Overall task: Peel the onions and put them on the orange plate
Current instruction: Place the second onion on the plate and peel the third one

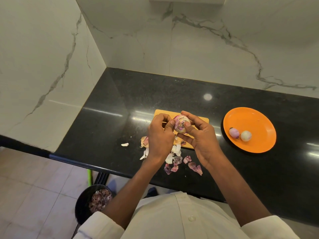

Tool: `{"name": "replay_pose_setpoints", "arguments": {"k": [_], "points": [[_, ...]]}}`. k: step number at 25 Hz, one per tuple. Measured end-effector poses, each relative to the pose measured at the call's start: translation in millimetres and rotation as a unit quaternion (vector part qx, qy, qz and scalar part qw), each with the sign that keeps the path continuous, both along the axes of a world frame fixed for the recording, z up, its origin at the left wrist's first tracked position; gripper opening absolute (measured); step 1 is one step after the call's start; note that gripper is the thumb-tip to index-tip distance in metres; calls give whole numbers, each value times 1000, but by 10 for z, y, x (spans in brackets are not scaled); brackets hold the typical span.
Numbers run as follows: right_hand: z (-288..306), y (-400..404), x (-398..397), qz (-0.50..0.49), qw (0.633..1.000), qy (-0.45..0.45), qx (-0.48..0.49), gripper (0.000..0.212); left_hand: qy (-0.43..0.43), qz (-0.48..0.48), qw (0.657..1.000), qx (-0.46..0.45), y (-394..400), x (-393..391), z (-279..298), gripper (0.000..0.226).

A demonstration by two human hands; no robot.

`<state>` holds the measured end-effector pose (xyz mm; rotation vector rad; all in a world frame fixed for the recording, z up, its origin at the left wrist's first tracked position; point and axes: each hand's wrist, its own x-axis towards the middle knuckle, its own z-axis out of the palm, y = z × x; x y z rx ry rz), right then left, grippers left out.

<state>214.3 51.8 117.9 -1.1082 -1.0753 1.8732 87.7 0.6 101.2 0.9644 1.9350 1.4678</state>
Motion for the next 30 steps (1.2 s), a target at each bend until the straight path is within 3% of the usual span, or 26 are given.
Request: {"name": "replay_pose_setpoints", "arguments": {"k": [5, 10, 14, 19, 24, 28, 30], "points": [[-31, 5, 24, 4, 996, 49, -70, 34, -84, 52, 995, -11, -3, -29, 4, 16], [-37, -2, 19, -8, 996, 44, -72, 33, -181, 27, 983, 25, -44, -15, 29, 6], [-18, 1, 11, -25, 998, 24, -43, 32, -137, 13, 990, 40, -66, -12, 24, 7], [-47, -40, -36, -13, 1000, 4, -18, 33, -56, 77, 995, -5, -2, 50, 34, 17], [-88, -54, -139, -14, 997, 39, -69, 36, -38, 108, 991, -66, 103, 67, -13, 21], [-87, 40, -146, -45, 995, 37, -79, 33, -175, 65, 982, -10, 71, 21, -106, 10], [-69, 87, -128, -47, 995, 36, -75, 33, -195, 24, 980, 36, 45, -16, -79, 7]]}}
